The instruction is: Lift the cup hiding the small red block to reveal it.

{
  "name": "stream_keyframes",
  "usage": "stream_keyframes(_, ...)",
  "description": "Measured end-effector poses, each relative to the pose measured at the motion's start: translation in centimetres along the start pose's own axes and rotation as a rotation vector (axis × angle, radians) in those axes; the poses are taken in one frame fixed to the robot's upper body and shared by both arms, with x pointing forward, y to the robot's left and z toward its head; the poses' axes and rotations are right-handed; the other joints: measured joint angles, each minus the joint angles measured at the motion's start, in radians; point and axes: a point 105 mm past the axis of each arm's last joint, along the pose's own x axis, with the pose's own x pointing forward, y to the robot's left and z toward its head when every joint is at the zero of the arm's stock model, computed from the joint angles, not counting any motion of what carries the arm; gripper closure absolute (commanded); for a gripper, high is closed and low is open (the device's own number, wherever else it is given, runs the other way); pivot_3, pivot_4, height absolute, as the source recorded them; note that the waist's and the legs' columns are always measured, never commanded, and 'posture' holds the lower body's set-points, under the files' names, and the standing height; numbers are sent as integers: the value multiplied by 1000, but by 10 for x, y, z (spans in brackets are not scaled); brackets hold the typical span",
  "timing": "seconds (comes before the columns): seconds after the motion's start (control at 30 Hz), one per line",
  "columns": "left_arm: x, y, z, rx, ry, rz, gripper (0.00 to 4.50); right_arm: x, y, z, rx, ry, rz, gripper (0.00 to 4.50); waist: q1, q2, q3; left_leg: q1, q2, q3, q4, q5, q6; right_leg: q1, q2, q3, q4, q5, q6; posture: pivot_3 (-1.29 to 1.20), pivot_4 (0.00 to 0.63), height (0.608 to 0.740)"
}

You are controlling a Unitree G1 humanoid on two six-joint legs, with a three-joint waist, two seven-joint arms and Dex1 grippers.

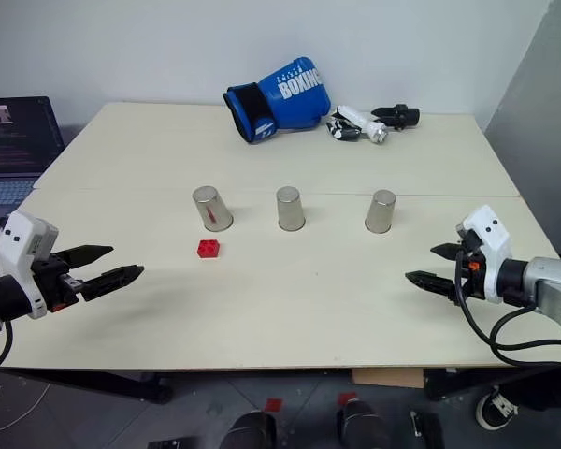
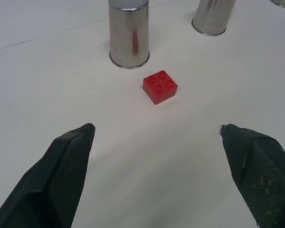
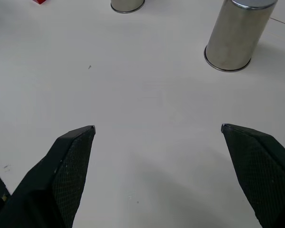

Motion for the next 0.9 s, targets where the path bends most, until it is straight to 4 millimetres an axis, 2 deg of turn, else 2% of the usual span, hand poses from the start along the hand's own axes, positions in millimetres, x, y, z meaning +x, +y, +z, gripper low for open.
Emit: stream_keyframes(0.9, -1, 2, -2, 30, 17, 0, 31, 3, 0, -4, 10, 15, 8, 0, 0, 0, 0, 0, 0, 0, 0, 0, 0, 0, 0, 0, 1, 1, 2, 0, 150, 740)
